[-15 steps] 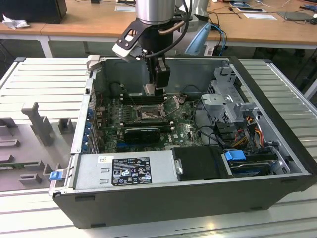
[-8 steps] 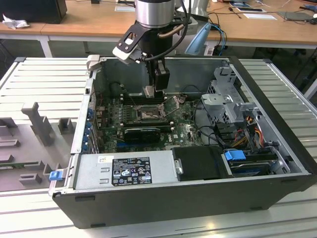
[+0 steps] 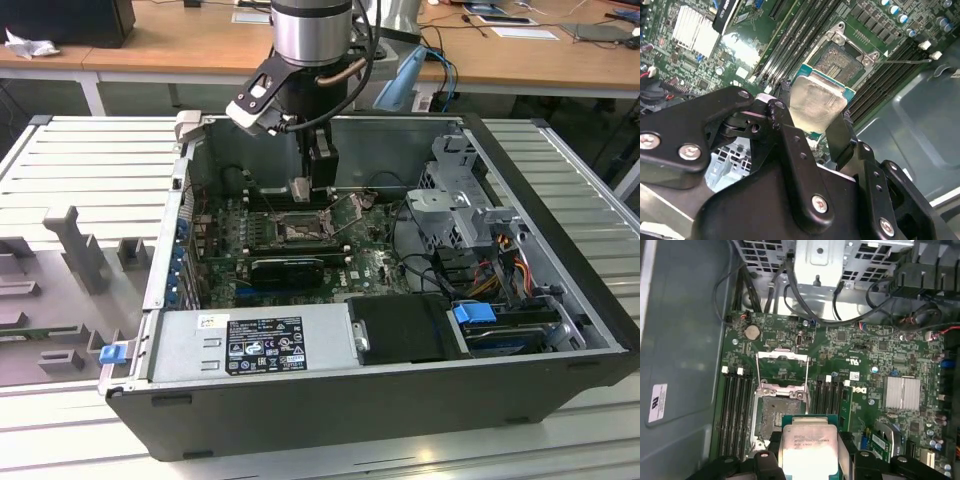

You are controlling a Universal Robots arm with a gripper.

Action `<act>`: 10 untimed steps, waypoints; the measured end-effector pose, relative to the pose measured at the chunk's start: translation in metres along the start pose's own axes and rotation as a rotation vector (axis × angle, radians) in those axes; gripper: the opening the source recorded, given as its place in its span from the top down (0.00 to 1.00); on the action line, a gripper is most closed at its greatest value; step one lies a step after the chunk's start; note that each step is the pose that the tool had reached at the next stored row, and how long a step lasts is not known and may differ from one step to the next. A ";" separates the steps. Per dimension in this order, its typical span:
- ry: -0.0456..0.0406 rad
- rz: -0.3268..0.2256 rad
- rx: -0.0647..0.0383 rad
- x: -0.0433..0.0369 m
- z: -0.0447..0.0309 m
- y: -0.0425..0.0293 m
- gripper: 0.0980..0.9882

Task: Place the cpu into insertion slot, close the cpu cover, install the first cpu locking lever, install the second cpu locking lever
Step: 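Place the cpu into insertion slot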

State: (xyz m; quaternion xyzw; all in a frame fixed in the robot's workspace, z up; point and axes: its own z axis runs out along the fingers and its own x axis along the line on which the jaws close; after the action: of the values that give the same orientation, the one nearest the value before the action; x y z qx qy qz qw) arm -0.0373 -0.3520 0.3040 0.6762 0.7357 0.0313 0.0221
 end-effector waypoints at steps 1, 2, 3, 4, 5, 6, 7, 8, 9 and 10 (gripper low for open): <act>0.0000 0.000 0.000 0.0000 0.0028 -0.0003 0.52; 0.0000 0.000 0.000 0.0000 0.0043 -0.0004 0.52; 0.0000 0.000 0.000 0.0000 0.0056 -0.0005 0.52; 0.0000 0.000 0.000 0.0000 0.0076 -0.0006 0.52; 0.0001 0.000 0.000 -0.0001 0.0090 -0.0007 0.52; 0.0000 0.000 0.000 -0.0001 0.0110 -0.0009 0.52; 0.0000 0.000 0.000 -0.0001 0.0128 -0.0010 0.52; 0.0001 0.000 0.000 -0.0001 0.0156 -0.0012 0.52; 0.0000 0.000 0.000 -0.0002 0.0194 -0.0015 0.52; 0.0000 0.000 0.000 -0.0002 0.0231 -0.0018 0.52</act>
State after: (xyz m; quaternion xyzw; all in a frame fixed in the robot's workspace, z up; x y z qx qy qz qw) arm -0.0374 -0.3520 0.2808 0.6763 0.7356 0.0313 0.0221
